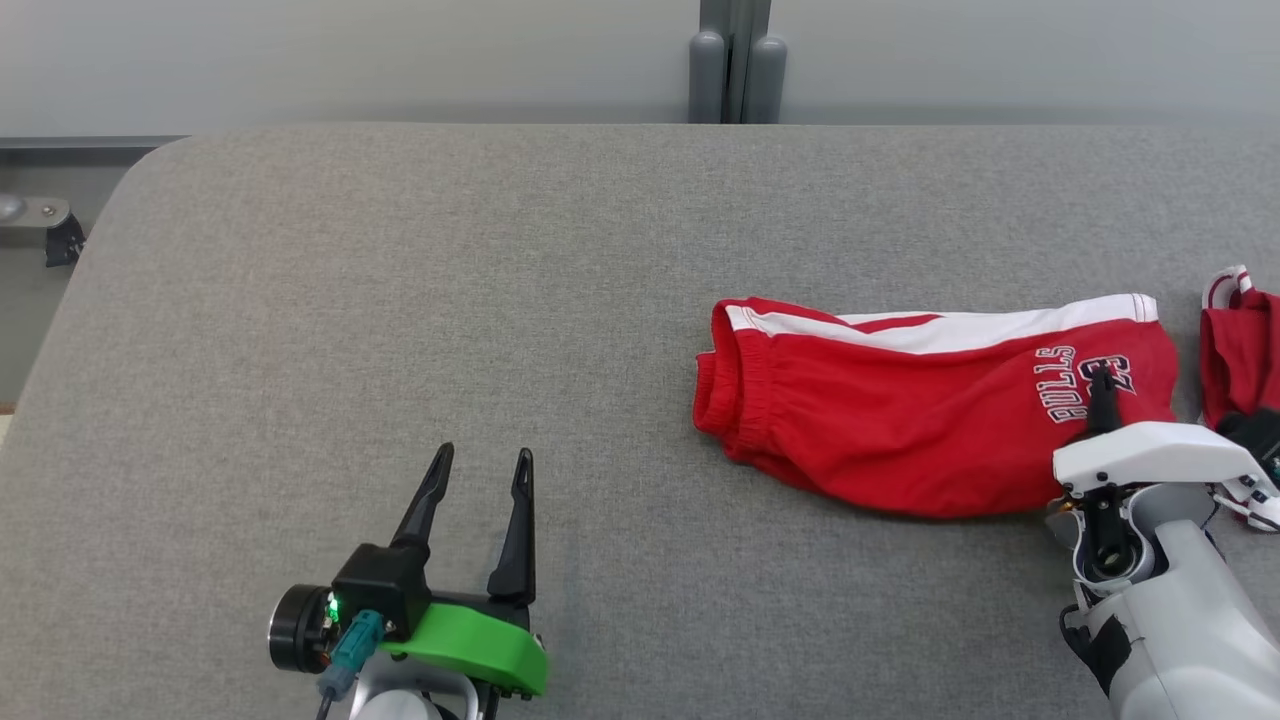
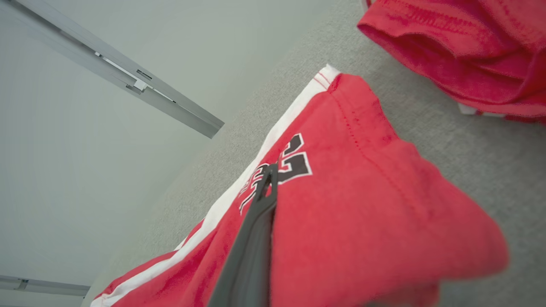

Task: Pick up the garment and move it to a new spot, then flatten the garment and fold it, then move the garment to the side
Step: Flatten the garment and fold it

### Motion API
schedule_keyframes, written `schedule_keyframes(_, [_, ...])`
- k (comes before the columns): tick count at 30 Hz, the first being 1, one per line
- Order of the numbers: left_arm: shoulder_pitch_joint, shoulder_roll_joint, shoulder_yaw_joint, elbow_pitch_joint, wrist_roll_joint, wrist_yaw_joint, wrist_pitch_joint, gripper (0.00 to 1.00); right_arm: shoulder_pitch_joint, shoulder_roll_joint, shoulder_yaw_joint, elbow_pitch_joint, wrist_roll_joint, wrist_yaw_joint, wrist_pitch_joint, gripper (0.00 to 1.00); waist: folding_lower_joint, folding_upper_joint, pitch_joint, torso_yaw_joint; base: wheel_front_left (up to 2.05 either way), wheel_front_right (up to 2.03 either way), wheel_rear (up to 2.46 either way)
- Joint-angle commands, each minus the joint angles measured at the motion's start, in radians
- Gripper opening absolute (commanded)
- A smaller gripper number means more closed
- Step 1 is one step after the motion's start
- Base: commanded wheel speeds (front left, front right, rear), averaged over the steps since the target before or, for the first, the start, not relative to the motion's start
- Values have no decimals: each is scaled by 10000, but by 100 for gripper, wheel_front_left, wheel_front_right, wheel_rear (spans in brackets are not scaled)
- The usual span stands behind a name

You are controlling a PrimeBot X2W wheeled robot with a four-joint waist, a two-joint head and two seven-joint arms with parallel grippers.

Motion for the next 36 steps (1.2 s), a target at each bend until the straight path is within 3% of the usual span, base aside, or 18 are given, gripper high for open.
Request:
schedule_keyframes(1, [38, 22, 20, -7, 33, -29, -26, 100, -34, -2, 145, -159, -177, 0, -56, 0, 0, -1, -39, 76, 0, 0, 0])
schedule_keyframes(7, [125, 22, 134, -114, -507, -25, -26, 100, 108, 105, 809, -1056, -414, 0, -86, 0, 0, -1, -210, 397, 0, 0, 0])
schedule_keyframes(16, [317, 22, 110, -85, -652, -7, -26, 100, 630, 417, 2660, -2736, -296, 0, 347, 0, 0, -1, -488, 949, 0, 0, 0])
schedule_keyframes(28, [504, 22, 175, -57, -714, 7, -26, 100, 1130, 599, 3880, -2780, -235, 2, 824, 0, 0, -1, -620, 1487, 0, 0, 0])
schedule_keyframes(29, [512, 22, 172, -52, -722, 14, -26, 100, 1128, 584, 4043, -2866, -328, 2, 807, 38, 0, -1, -625, 1499, 0, 0, 0])
schedule_keyframes(30, [510, 22, 170, -51, -724, 24, -26, 100, 1150, 559, 4175, -2927, -343, 2, 773, 100, 0, -1, -628, 1510, 0, 0, 0])
schedule_keyframes(36, [439, 26, 359, -65, -808, 94, -26, 100, 1165, 507, 5066, -3045, -594, 2, 779, 100, 0, -1, -596, 1511, 0, 0, 0])
